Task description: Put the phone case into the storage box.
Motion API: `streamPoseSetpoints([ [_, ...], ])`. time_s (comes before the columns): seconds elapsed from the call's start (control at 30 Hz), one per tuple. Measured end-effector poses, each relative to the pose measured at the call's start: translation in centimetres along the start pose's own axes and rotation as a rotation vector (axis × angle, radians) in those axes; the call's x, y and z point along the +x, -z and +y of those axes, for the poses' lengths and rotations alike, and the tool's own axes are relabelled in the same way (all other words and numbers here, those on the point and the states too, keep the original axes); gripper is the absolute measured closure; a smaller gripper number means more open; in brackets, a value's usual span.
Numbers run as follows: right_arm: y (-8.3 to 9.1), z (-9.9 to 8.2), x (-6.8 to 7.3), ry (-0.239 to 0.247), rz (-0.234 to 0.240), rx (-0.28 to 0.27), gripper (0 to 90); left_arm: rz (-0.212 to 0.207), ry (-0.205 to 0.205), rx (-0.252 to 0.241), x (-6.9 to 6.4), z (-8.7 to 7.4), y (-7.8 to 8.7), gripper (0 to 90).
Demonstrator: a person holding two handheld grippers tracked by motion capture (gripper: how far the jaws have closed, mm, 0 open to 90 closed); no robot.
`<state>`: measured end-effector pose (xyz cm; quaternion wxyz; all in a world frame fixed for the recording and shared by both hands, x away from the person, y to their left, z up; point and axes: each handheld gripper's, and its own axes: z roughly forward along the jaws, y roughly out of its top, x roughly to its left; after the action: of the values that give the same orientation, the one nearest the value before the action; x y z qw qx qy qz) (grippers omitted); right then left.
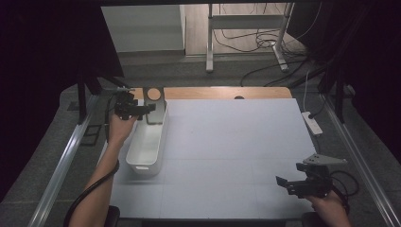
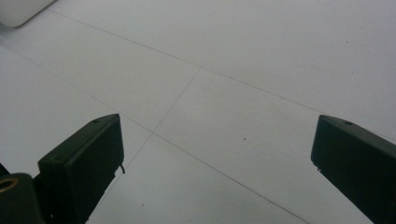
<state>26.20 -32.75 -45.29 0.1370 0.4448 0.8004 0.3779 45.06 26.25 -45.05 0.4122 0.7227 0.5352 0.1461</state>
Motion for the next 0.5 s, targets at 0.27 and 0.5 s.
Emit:
streamPoseSetpoints([
  [0.27, 0.02, 0.00, 0.06, 0.008, -0.007, 0.002, 2.9, -0.016, -0.042, -0.013, -0.50, -0.12, 0.57, 2.2],
  [0.5, 0.10, -0.05, 0.09, 0.006, -0.009, -0.005, 2.9, -0.016, -0.090, 0.000, -0.90, -0.30, 0.84, 0.4],
])
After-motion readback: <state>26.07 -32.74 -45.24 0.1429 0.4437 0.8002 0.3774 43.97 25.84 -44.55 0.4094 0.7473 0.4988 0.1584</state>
